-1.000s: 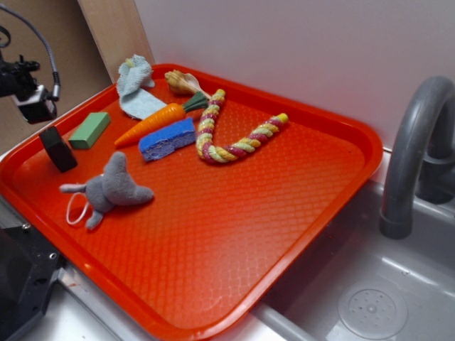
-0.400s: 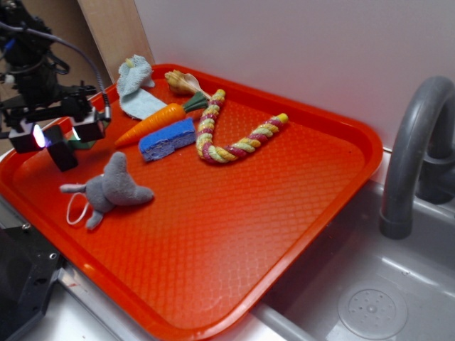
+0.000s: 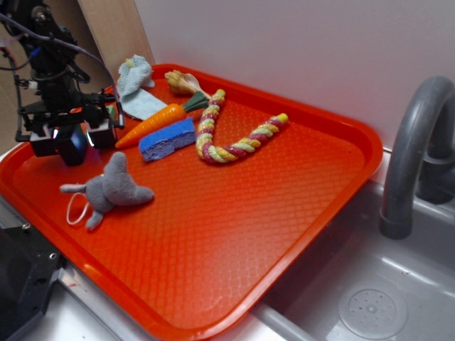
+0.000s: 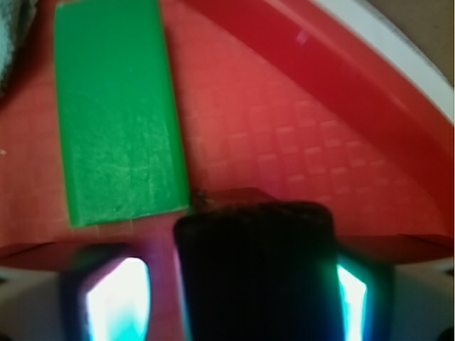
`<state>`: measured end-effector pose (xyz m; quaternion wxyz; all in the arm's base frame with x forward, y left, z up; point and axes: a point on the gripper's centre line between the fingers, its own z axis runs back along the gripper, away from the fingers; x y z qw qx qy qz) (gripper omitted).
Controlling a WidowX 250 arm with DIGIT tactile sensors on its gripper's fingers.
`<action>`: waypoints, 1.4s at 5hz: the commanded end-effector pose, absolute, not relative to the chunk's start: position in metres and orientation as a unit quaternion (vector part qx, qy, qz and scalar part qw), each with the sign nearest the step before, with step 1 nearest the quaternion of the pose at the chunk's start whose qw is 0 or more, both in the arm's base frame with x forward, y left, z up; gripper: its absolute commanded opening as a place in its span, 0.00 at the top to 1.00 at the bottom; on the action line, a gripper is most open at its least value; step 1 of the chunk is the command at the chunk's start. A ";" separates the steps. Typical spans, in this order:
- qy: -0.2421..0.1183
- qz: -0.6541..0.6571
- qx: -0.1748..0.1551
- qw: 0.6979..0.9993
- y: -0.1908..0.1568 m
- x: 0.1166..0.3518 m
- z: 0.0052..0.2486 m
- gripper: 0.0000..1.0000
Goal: Grab the black box.
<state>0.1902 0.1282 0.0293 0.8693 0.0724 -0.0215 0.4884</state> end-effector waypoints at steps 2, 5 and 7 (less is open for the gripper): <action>-0.121 0.270 0.064 0.953 0.098 0.154 0.114 1.00; -0.097 0.142 0.027 0.985 0.010 0.147 0.265 1.00; -0.052 0.146 0.037 0.987 0.014 0.171 0.277 1.00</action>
